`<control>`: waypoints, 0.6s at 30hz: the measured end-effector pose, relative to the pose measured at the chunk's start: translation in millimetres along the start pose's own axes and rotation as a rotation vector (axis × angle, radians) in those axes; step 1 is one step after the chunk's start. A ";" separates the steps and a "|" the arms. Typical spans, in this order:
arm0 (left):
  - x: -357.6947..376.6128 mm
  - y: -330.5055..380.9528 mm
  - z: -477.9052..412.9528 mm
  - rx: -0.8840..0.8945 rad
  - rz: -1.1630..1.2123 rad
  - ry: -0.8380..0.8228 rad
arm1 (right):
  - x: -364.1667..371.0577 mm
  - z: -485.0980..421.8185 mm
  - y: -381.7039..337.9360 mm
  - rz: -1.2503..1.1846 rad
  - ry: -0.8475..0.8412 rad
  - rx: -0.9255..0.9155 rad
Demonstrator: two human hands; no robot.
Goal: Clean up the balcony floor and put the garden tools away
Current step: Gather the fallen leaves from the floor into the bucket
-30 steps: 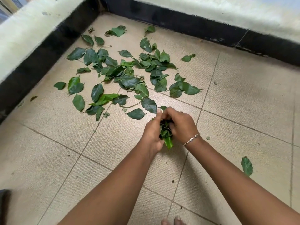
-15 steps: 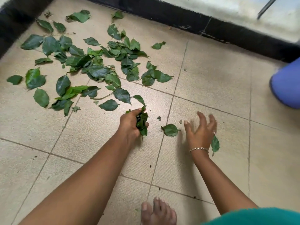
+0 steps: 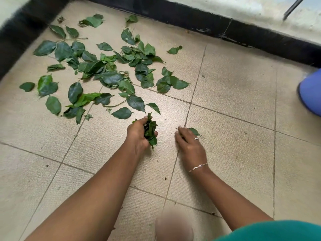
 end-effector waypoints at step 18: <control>52.7 -31.2 36.7 -0.096 -0.036 -0.210 | -38.1 -47.4 25.5 -1.515 -0.295 0.891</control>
Point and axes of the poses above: each hand's wrist, its own z-axis away from the middle knuckle, its own x-axis out of the palm, y = z × x, the point moved 10 cm from there along -z, towards the middle knuckle, and after that the axes turned 13 degrees about x, right-handed, at the moved point
